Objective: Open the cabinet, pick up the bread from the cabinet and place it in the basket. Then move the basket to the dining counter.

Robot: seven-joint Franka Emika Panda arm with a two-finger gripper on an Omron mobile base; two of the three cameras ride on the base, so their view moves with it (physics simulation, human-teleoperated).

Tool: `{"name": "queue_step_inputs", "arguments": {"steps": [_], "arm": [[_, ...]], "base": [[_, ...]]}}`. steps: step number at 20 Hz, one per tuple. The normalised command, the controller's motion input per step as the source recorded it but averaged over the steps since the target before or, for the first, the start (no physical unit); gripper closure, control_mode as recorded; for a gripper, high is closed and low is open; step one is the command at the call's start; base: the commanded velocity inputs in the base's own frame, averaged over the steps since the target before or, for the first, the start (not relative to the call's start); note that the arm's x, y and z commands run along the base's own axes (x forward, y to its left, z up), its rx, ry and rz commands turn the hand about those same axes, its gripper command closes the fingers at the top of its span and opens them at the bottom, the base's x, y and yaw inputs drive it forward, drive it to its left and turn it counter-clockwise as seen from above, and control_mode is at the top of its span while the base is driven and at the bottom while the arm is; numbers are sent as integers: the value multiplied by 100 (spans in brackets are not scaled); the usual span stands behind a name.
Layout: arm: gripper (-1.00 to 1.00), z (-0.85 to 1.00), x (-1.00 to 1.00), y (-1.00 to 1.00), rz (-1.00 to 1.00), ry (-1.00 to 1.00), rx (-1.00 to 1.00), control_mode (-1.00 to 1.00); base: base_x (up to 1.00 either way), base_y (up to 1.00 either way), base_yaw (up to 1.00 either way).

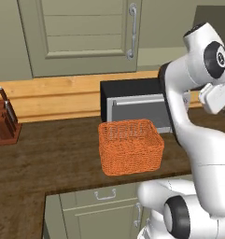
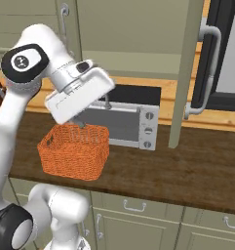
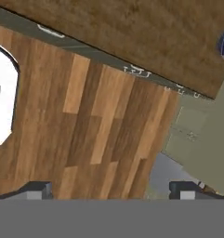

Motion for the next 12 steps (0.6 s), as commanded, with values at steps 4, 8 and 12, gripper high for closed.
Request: {"name": "queue_step_inputs", "arguments": {"steps": [4,8,12], "arm": [[-100,-74,28,100,-7,-35,56,-100],[-100,-9,30,100,-13,-69,17,-100],[-100,2,25,98,0,-78,5,-100]], "base": [[0,0,0],[0,0,0],[0,0,0]]}}
